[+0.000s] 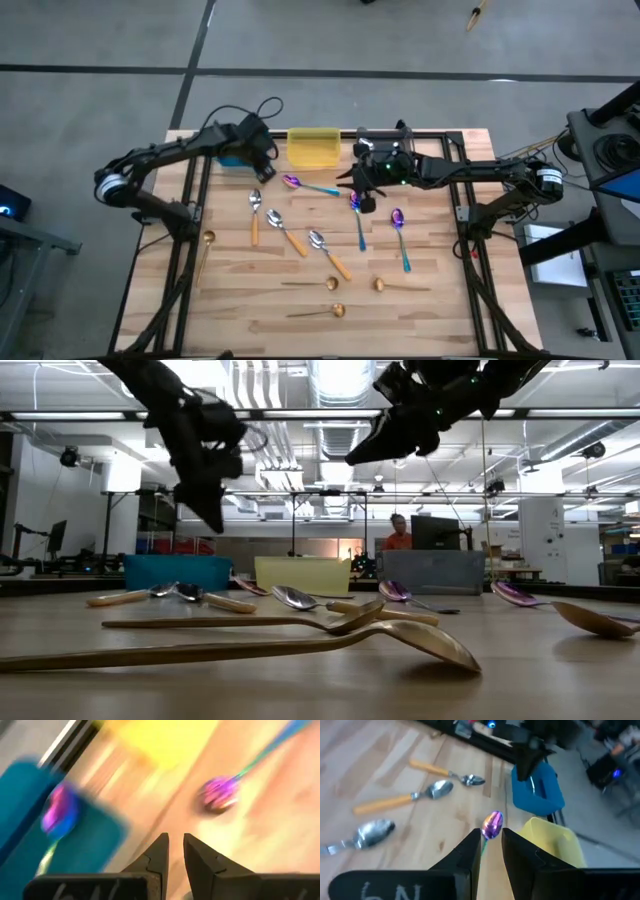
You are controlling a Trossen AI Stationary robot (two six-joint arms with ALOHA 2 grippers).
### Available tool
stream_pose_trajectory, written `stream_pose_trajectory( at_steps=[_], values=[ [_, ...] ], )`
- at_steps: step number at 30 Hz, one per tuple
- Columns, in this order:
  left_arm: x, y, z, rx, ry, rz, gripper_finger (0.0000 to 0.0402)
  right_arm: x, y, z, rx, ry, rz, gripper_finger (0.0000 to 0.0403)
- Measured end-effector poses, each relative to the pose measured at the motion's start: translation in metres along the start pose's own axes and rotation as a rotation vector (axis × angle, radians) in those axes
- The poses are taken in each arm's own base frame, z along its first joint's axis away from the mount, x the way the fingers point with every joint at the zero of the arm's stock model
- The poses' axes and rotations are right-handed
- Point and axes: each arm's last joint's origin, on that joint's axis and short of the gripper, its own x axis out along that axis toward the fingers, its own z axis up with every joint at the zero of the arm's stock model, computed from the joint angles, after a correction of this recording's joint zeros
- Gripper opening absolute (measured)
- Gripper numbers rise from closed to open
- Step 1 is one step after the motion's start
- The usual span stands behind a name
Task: Sort silverware by color (type)
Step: Put the gold spoon into the yellow bin
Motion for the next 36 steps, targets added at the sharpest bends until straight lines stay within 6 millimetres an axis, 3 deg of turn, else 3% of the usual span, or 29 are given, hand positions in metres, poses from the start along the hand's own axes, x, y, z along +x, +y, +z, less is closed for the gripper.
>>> stream_pose_trajectory(
  at_steps=[8,16,22,36],
  values=[
    [-0.015,-0.062,-0.005,0.129,-0.306,-0.144,0.004,0.0,-0.001,0.002,0.433,-0.018,-0.005,0.0068],
    [-0.007,-0.098,-0.027,0.207,-0.427,-0.261,0.004,0.0,0.0,0.002,0.591,-0.019,-0.002,0.0068],
    [-0.001,-0.106,-0.039,0.228,-0.399,-0.284,0.004,0.0,0.0,0.002,0.67,-0.015,0.0,0.0068],
    [-0.01,-0.108,-0.027,0.275,-0.456,-0.27,0.004,0.001,0.004,0.004,0.735,-0.02,0.026,0.0068]
  ],
)
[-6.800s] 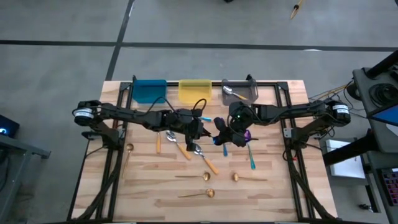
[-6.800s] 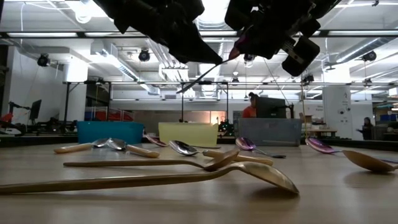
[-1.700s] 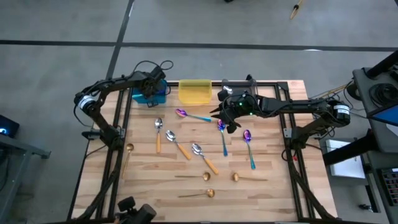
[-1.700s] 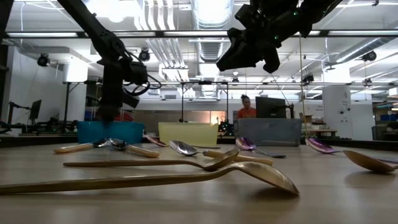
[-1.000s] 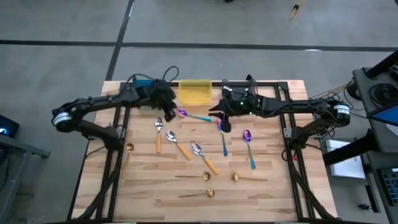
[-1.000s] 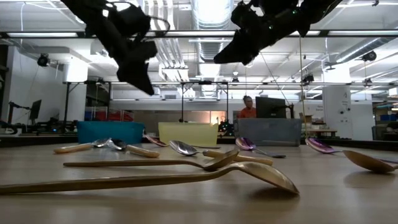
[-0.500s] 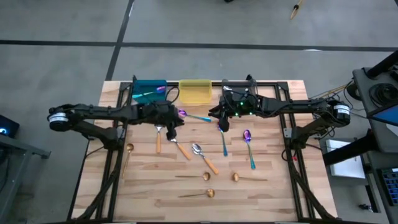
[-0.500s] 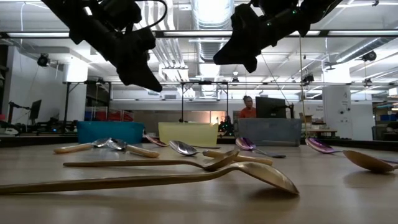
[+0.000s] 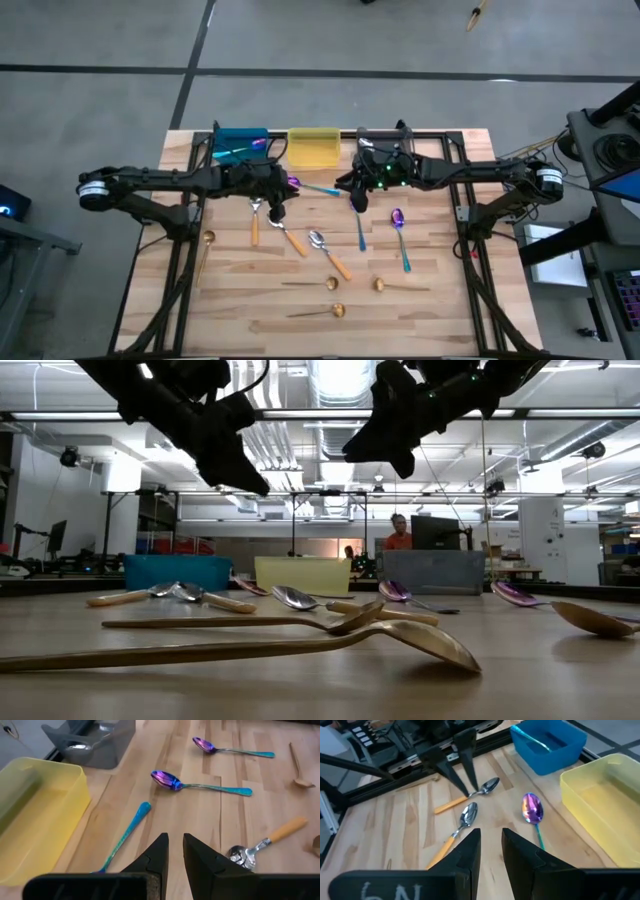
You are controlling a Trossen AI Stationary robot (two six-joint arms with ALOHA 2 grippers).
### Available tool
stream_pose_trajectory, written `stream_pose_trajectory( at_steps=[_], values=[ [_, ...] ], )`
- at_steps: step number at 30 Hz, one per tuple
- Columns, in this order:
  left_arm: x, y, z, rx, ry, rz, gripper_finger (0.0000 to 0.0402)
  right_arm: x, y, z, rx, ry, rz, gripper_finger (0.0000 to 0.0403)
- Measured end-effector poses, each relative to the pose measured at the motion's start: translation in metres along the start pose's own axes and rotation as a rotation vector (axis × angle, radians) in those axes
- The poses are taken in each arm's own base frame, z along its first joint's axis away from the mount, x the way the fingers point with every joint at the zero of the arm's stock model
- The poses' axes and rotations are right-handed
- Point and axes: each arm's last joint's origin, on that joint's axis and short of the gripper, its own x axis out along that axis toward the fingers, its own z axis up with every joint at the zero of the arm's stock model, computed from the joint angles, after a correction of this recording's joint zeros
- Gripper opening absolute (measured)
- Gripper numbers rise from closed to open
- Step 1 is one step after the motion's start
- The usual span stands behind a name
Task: Sort silverware by color (type)
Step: Put the gold spoon into the yellow bin
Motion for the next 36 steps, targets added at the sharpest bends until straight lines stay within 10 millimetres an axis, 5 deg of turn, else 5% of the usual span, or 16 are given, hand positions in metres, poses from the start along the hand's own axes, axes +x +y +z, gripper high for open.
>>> stream_pose_trajectory(
  at_steps=[23,36],
  values=[
    [0.0,0.0,0.003,0.033,-0.026,0.002,0.004,0.022,0.032,-0.006,0.065,0.122,0.064,0.0068],
    [0.0,0.0,0.002,0.019,-0.025,0.0,0.004,0.056,0.062,-0.011,-0.212,0.696,0.046,0.0068]
  ],
)
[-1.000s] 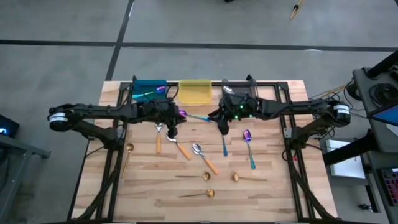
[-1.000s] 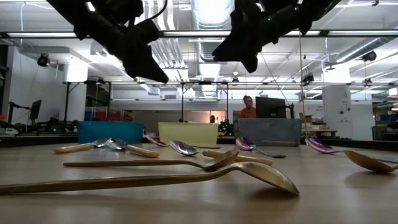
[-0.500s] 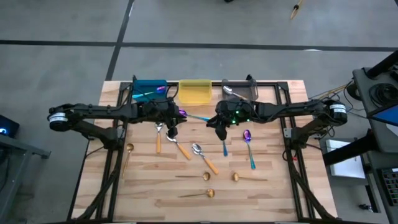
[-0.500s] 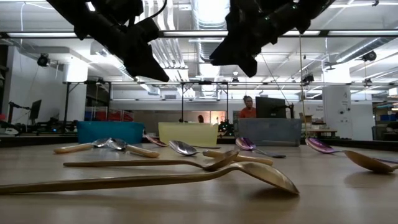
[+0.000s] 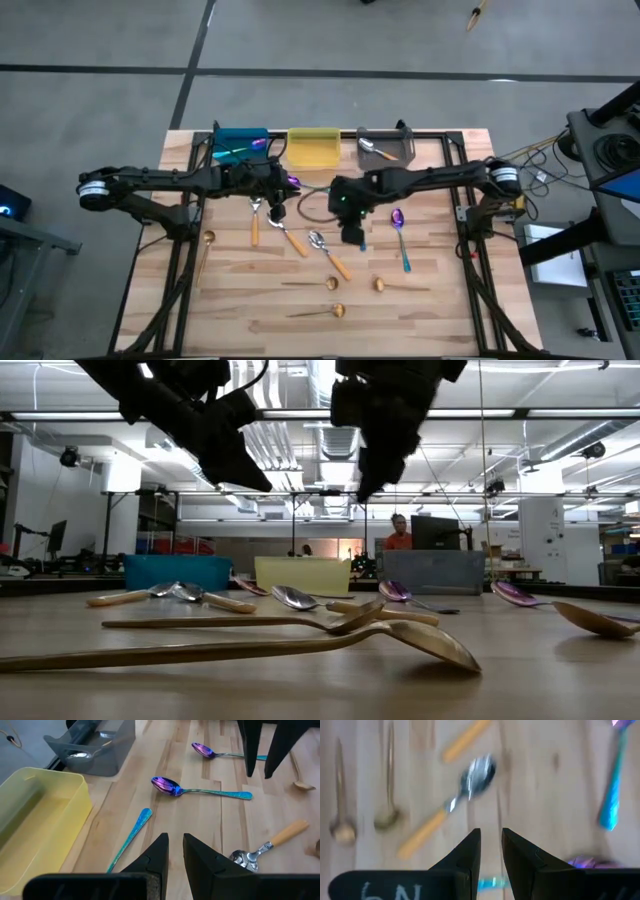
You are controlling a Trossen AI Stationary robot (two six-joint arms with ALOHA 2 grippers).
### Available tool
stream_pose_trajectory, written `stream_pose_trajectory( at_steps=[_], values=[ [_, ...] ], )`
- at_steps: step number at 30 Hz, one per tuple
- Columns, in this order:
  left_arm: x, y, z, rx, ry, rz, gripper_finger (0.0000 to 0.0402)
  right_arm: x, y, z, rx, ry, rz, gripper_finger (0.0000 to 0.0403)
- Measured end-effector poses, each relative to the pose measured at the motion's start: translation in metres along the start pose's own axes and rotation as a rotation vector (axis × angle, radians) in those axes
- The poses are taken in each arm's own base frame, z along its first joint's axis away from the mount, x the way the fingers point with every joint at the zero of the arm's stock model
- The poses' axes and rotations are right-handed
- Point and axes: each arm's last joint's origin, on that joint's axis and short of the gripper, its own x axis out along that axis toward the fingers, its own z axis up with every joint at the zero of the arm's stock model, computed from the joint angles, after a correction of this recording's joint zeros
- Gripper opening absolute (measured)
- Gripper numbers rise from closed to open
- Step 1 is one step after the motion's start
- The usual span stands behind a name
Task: Sort silverware by color (type)
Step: Put the gold spoon into the yellow bin
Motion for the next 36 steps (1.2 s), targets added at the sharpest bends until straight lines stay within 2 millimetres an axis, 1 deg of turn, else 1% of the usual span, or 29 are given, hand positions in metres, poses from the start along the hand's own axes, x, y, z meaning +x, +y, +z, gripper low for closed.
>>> stream_pose_trajectory(
  at_steps=[5,7,10,17,20,23,26,29,36],
  values=[
    [0.0,0.0,0.0,-0.012,0.0,0.0,0.004,0.009,0.017,-0.014,-0.03,0.184,0.012,0.0068],
    [0.0,0.0,0.0,-0.017,0.001,-0.001,0.004,0.013,0.027,-0.023,-0.036,0.242,0.018,0.0068],
    [0.0,0.0,0.0,-0.025,0.001,-0.001,0.004,0.018,0.048,-0.038,-0.04,0.318,0.025,0.0068],
    [0.0,0.0,0.0,-0.034,0.001,-0.001,0.004,0.024,0.103,-0.071,-0.041,0.401,0.038,0.0068],
    [0.0,0.0,0.0,-0.034,0.0,-0.001,0.004,0.026,0.122,-0.082,-0.031,0.419,0.036,0.0068],
    [0.0,0.0,0.0,-0.034,0.0,-0.002,0.004,0.028,0.138,-0.092,-0.058,0.436,0.022,0.0068],
    [0.0,0.0,0.0,-0.034,0.0,-0.002,0.004,0.034,0.149,-0.101,-0.051,0.432,-0.036,0.0068],
    [0.0,0.0,0.0,-0.034,0.0,-0.002,0.004,0.042,0.155,-0.108,-0.038,0.453,-0.055,0.0077],
    [0.0,0.0,0.001,0.001,-0.011,-0.001,0.004,0.066,0.158,-0.12,0.031,0.434,-0.055,0.0124]
  ],
)
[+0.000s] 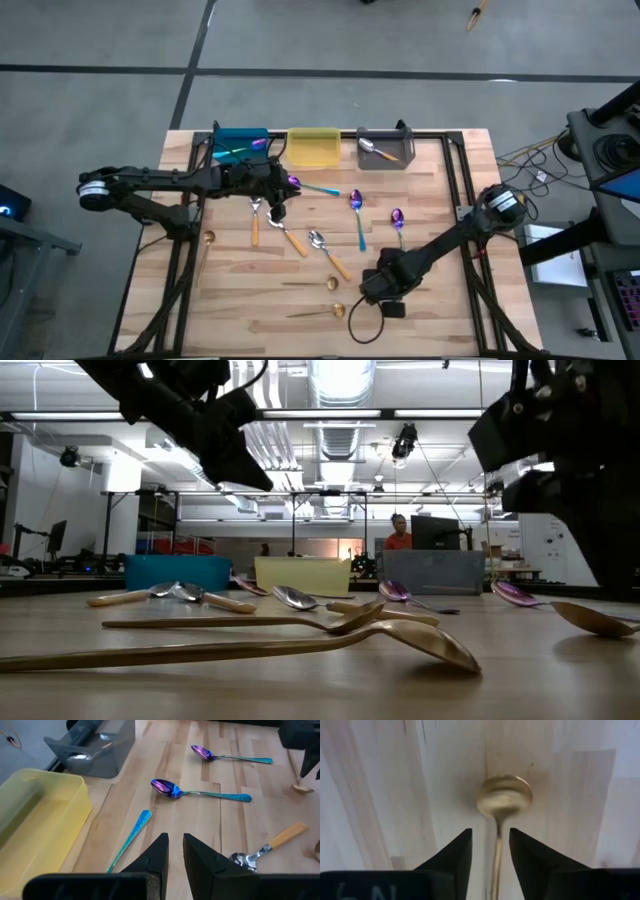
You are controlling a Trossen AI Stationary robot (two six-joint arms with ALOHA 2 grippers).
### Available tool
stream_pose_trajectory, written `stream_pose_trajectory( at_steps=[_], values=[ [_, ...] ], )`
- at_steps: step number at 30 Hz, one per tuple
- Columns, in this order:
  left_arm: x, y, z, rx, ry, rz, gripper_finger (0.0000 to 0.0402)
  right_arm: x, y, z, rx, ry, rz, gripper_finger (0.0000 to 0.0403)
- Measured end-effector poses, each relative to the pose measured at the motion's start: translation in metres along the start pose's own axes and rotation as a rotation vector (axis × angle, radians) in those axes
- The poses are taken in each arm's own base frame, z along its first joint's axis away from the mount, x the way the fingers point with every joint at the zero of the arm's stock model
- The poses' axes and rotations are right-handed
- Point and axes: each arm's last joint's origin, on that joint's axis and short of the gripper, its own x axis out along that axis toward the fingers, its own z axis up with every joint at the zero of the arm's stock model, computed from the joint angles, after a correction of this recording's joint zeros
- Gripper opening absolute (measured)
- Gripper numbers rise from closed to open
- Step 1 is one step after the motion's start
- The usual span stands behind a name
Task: Sort silverware by color (type)
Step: Put the gold spoon into the yellow bin
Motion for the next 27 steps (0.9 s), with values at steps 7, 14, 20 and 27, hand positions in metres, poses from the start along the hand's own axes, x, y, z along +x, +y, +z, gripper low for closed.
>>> stream_pose_trajectory(
  at_steps=[7,14,20,27],
  values=[
    [0.0,0.0,0.003,0.061,-0.031,0.002,0.004,0.021,-0.002,-0.001,0.008,0.022,-0.02,0.0147],
    [-0.001,0.0,0.009,0.152,-0.085,0.01,0.004,0.036,-0.008,-0.006,0.012,0.014,-0.019,0.0106],
    [-0.005,0.001,0.025,0.236,-0.133,0.021,0.004,0.04,-0.012,-0.008,0.015,0.017,-0.028,0.0021],
    [-0.011,0.001,0.044,0.314,-0.189,0.037,0.004,0.02,-0.013,-0.001,0.012,-0.004,-0.012,0.0011]
  ],
)
